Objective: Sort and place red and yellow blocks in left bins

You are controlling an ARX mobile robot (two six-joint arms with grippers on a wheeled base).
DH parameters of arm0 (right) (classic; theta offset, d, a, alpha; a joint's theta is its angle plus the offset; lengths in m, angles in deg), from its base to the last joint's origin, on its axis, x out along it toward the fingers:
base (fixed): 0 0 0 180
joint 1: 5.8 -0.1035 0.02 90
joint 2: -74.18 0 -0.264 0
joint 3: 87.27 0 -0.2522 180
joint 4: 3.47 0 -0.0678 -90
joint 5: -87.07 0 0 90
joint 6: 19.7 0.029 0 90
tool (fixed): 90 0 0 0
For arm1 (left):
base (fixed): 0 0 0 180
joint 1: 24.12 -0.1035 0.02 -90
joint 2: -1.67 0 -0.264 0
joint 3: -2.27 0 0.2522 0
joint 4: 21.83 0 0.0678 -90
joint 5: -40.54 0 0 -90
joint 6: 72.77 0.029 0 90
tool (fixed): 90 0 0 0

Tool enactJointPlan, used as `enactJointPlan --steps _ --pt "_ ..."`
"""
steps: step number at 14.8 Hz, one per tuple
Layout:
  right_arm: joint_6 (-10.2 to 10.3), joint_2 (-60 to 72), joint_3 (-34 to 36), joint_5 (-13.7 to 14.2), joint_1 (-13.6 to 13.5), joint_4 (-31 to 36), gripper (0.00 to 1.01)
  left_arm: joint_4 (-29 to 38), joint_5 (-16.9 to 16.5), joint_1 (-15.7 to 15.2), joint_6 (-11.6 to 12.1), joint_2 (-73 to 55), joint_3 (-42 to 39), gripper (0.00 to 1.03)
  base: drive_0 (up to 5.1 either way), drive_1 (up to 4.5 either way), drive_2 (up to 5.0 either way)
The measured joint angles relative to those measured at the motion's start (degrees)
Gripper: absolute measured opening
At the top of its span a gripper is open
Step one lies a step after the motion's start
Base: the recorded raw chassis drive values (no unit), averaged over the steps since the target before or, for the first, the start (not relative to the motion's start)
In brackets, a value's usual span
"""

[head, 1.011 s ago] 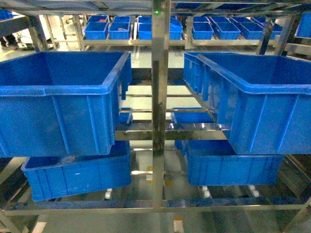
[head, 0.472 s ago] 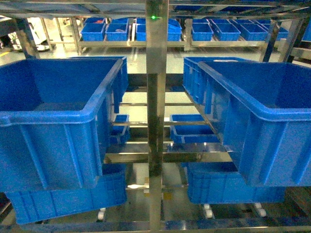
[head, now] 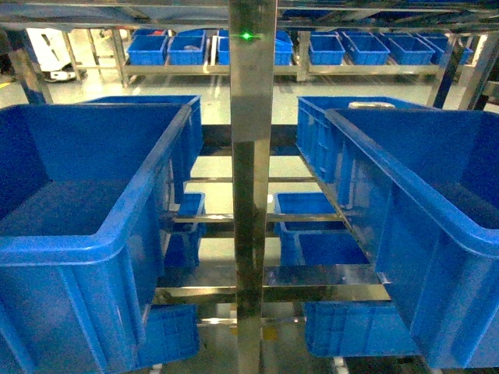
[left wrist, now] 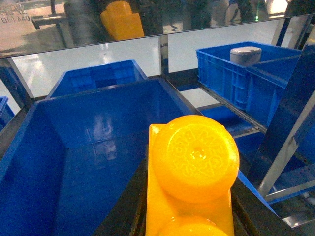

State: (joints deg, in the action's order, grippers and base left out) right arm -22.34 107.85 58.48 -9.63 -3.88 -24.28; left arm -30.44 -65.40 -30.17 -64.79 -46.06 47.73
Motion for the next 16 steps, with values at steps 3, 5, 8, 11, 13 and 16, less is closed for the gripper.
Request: enactJointPlan --steps 3,5,8,11,13,16 --pt "0.1 17.2 -8.3 2.9 2.3 13.1 0.28 0.0 0.0 0.0 0.0 0.2 0.0 0.27 0.0 0.00 0.0" --pt "3.7 35.3 -19.4 1.7 2.6 12.7 0.28 0.0 0.0 0.0 0.0 0.2 0.0 0.27 0.0 0.00 0.0" --pt "8.3 59.3 -38.6 1.7 1.4 6.0 0.28 0.0 0.0 0.0 0.0 0.2 0.0 0.27 0.0 0.00 0.0" --pt "11.3 71.8 -50.5 3.6 0.3 0.7 0.28 0.0 0.0 0.0 0.0 0.2 0.0 0.27 0.0 0.00 0.0" --pt "12.6 77.0 -53.1 4.6 -0.6 -1.9 0.28 0.0 0.0 0.0 0.0 0.2 0.0 0.27 0.0 0.00 0.0" --pt "11.2 80.6 -50.8 8.4 -2.4 5.0 0.33 0.0 0.0 0.0 0.0 0.2 0.0 0.27 0.0 0.00 0.0"
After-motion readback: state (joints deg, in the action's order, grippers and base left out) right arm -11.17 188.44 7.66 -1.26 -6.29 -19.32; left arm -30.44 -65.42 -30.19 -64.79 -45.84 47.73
